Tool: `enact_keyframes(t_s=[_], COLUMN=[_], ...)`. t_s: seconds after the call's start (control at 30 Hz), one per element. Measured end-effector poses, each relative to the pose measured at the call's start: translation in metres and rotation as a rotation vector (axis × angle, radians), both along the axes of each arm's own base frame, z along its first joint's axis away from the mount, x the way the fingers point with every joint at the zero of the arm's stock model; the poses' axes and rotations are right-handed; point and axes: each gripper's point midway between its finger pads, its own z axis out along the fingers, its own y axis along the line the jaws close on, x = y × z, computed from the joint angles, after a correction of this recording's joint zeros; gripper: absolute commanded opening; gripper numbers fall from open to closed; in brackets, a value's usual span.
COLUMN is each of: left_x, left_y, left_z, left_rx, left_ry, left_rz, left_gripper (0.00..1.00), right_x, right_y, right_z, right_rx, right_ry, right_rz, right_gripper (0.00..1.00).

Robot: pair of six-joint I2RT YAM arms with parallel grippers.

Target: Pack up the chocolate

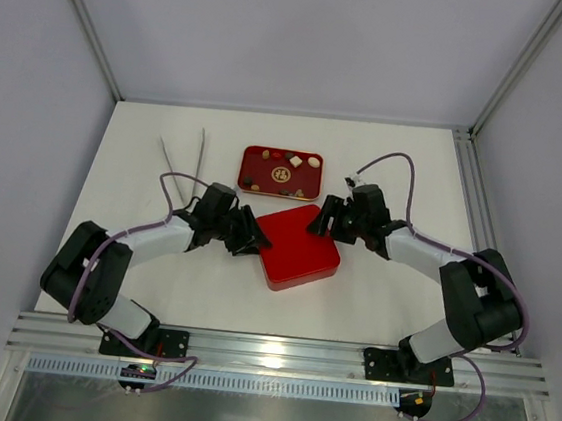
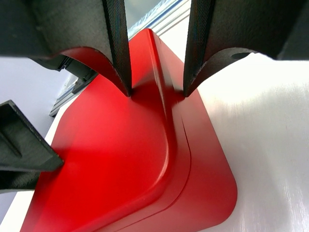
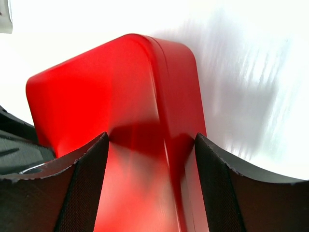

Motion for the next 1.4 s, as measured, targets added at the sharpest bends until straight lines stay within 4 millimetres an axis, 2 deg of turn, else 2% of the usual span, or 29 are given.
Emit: enact_keyframes(t_s=[0.1,0.13,0.23,0.4,0.53,1.17,1.27,1.4], left_x=[-0.001,-0.002,-0.003,-0.003,-0.005,0.002,0.007,0.010], left_y=[0.000,0.000,0.000,-0.001,-0.003,0.004,0.012,0.017], left_z=[0.002,0.002,0.003,0.004,0.004,0.018,0.020,0.023], left_rx=[-0.001,-0.001,0.000,-0.002,0.002,0.104,0.140,0.177], left_ry=[-0.007,-0.008,-0.008,-0.006,0.012,0.009,-0.001,-0.012], left_rz=[0.000,0.000,-0.002,-0.006,-0.025,-0.093,-0.084,-0.088], left_gripper=[0.00,0.00,0.00,0.00,0.01,0.13,0.17,0.24], right_x=[0.004,0.005,0.007,0.006,-0.006,-0.070,-0.067,-0.074], right_y=[0.002,0.003,0.004,0.001,-0.005,-0.026,-0.030,-0.034], right_z=[0.000,0.000,0.001,0.002,0.003,0.010,0.021,0.018], right_rx=[0.006,0.008,0.012,0.019,0.023,0.001,0.015,0.005], right_ry=[-0.011,-0.015,-0.024,-0.044,-0.047,0.084,0.069,0.108], right_rz=[0.000,0.000,-0.001,-0.012,-0.025,0.009,-0.001,0.004], right_gripper=[0.33,0.28,0.23,0.20,0.19,0.27,0.27,0.32])
